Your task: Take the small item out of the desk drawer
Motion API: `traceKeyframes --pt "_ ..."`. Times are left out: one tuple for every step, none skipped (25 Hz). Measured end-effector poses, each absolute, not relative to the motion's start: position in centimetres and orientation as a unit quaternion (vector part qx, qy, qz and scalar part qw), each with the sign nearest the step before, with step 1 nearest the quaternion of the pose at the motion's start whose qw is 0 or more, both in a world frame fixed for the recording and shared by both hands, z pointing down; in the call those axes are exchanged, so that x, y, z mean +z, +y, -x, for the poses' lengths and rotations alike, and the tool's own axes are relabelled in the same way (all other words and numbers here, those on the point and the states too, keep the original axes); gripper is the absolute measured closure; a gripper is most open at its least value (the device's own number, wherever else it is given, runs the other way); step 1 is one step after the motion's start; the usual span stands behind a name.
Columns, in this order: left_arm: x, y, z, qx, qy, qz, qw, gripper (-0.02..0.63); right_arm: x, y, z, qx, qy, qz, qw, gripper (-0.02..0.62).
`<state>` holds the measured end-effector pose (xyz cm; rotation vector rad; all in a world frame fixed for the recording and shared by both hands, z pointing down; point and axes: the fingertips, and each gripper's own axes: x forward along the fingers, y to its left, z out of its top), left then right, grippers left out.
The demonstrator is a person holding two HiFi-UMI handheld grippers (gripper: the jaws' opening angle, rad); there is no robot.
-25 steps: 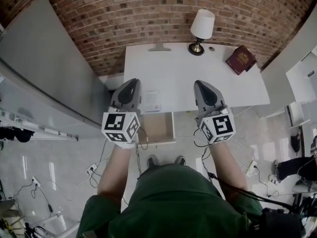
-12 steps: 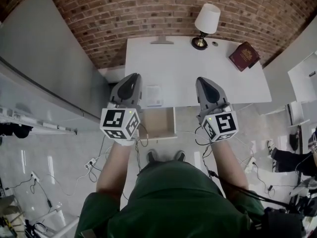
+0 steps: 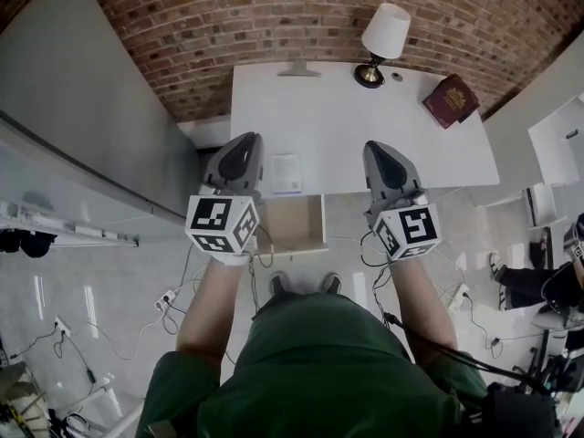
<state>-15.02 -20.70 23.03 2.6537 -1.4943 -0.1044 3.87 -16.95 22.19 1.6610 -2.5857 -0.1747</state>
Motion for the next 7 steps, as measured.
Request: traceKeyframes --pt "23.1 -20.8 15.2 -0.034 -0.489 -0.871 0.048 0.583 22.2 -17.0 -3.7 -0.056 -0.839 -0.541 0.032 0.594" --pt "23.2 -21.0 15.4 -0.033 -0.487 -0.871 0.049 0.583 22.3 -17.1 -3.4 -0.056 -0.838 -0.542 0.033 0.594" --pt "23.3 -21.2 15.7 -0.033 -0.486 -0.872 0.050 0.583 22.3 -17.2 -3.1 -0.055 -0.837 -0.543 0.033 0.594" --pt "23.4 -21.4 15.9 -0.032 -0.484 -0.873 0.051 0.583 22.3 -17.4 -2.9 -0.055 -0.836 -0.544 0.033 0.594" --pt "23.5 -21.5 16.2 -0.031 -0.482 -0.874 0.051 0.583 22.4 -17.5 -2.6 -0.055 -0.835 -0.546 0.033 0.594" --pt "23.6 -21.7 16.4 -0.030 -0.481 -0.875 0.052 0.583 22.4 -17.6 -2.3 -0.054 -0.834 -0.548 0.034 0.594" --pt "23.7 -21.8 16.7 -0.030 -0.479 -0.876 0.053 0.583 22.5 -17.7 -2.1 -0.054 -0.833 -0.549 0.034 0.594"
